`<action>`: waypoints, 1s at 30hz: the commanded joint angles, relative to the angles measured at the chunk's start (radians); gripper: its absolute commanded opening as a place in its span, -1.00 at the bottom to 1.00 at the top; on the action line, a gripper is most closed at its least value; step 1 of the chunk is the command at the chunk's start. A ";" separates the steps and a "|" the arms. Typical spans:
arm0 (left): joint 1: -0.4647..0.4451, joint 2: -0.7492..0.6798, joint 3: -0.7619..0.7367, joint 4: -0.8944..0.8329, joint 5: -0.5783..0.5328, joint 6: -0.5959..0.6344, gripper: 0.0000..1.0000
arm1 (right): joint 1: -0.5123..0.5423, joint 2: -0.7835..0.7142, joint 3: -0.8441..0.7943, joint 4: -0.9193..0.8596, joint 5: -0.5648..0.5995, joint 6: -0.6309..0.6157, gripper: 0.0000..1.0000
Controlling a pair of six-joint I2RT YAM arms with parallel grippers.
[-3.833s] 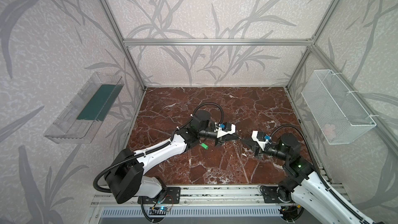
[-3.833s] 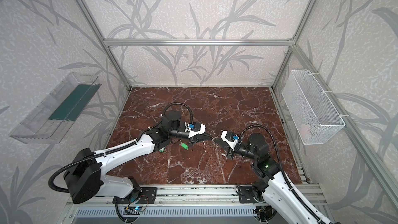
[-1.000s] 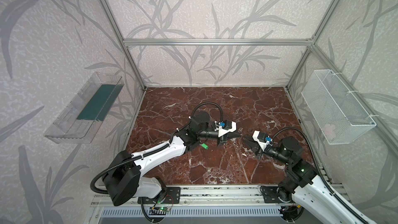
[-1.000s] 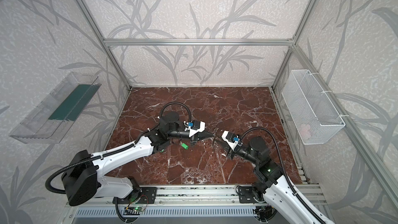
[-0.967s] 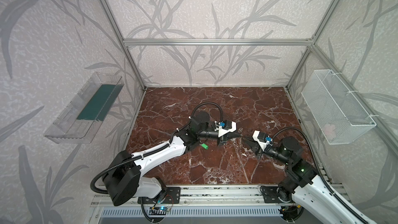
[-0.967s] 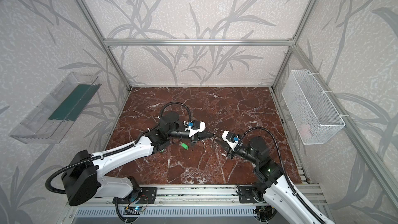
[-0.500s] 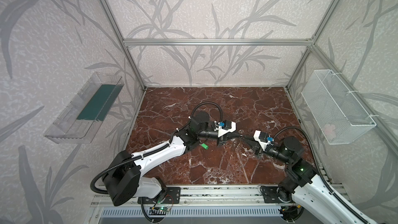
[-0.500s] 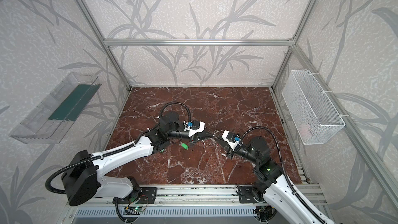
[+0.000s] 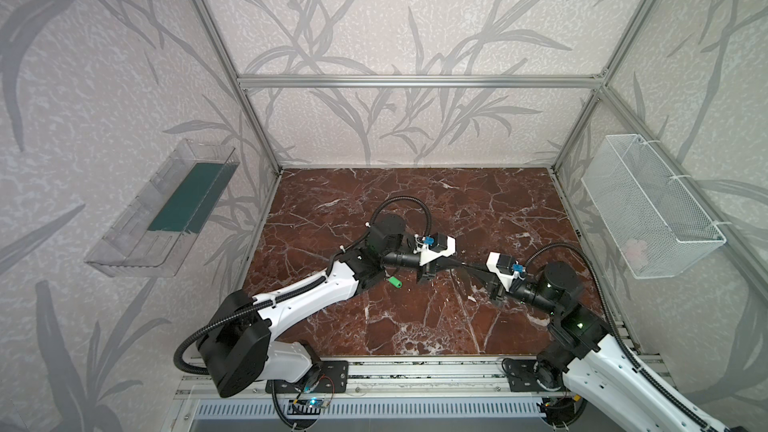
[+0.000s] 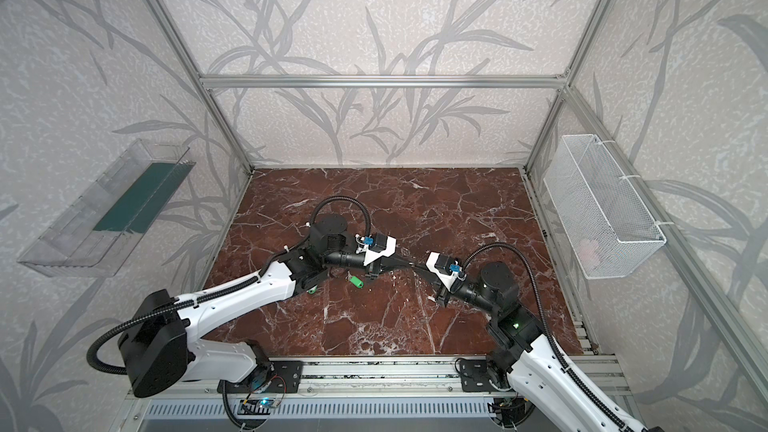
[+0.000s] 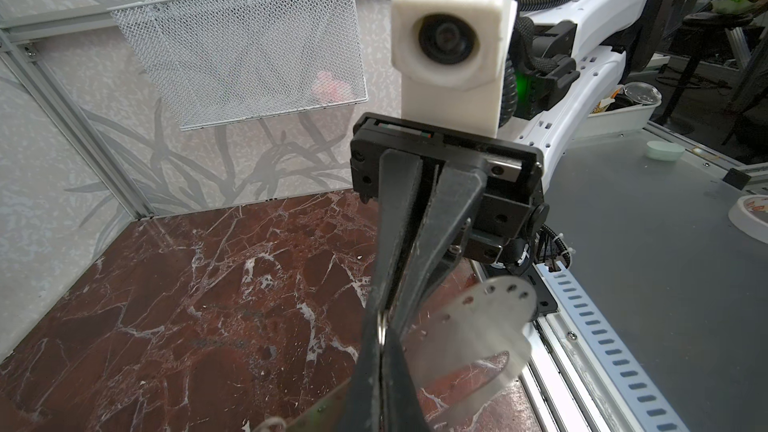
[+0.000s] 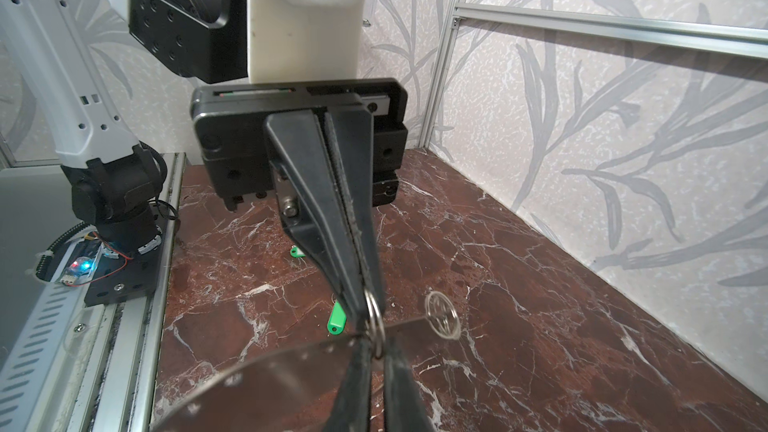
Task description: Put the keys on the keyring
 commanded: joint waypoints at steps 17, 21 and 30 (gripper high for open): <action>-0.006 0.004 0.061 -0.115 0.032 0.079 -1.00 | 0.005 -0.006 -0.007 0.062 -0.029 -0.009 -1.00; -0.007 -0.001 0.087 -0.202 -0.012 0.134 -0.78 | 0.005 0.005 0.007 0.018 0.000 -0.008 -1.00; -0.020 -0.021 0.171 -0.445 -0.125 0.303 -0.43 | 0.005 0.038 0.076 -0.150 0.031 -0.030 -1.00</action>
